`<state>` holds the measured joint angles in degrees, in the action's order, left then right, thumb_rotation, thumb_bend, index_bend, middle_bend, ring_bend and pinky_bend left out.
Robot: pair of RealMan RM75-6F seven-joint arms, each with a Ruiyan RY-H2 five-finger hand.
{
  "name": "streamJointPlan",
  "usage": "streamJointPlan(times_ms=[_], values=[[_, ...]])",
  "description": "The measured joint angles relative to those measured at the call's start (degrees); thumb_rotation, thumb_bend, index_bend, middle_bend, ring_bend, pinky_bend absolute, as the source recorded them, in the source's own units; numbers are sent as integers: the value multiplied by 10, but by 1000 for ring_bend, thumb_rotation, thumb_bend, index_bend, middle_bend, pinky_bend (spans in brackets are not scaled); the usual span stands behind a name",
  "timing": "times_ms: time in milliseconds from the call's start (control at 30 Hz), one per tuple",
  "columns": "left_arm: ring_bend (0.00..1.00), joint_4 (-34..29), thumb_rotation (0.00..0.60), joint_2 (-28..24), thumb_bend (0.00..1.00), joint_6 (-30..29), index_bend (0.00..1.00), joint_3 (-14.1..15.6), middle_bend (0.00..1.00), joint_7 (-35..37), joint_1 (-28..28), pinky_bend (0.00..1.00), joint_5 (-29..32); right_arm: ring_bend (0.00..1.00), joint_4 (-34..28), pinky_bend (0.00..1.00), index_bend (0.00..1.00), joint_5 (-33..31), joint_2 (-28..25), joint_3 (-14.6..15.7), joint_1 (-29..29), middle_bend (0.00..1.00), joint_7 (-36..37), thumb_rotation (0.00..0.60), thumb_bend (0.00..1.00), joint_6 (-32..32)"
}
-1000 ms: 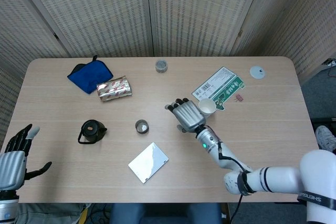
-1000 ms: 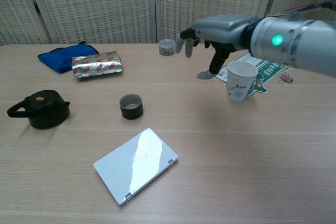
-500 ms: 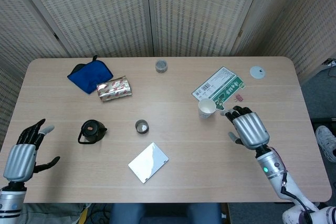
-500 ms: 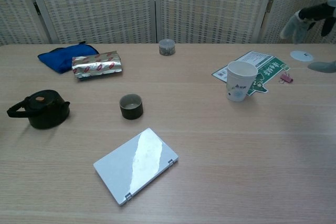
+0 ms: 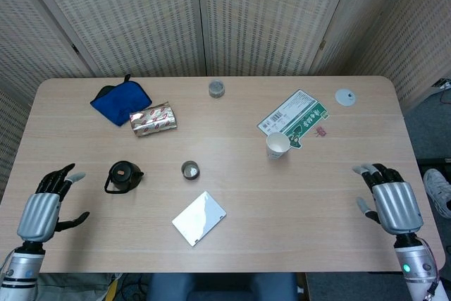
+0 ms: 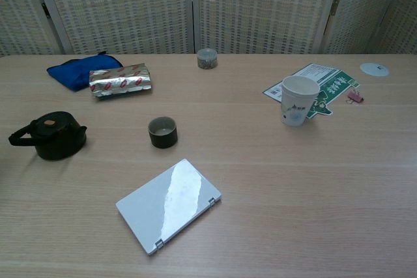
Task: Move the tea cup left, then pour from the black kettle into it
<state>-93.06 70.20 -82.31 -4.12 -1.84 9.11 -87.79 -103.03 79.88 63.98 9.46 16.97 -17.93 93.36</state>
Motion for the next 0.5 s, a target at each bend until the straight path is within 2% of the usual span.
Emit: streamJointPlan(times_ms=[133,300,500], values=[[140,4,600,8,170,4,239,2,115,1,8,87,-9,193,6,301,259,9,0,-12,-20,265,8,600,257,7],[195,24,600,21,170,19,381,2,198,4,28,86,-24,193,5,301,259,12,-8,-33,-34,263,12,600,256,11],[273,60,600,44,168,59,431,0,302,-1,68,87,-40,193,-2,301,259,13,-23,-55,-49,262,18,600,257,11]])
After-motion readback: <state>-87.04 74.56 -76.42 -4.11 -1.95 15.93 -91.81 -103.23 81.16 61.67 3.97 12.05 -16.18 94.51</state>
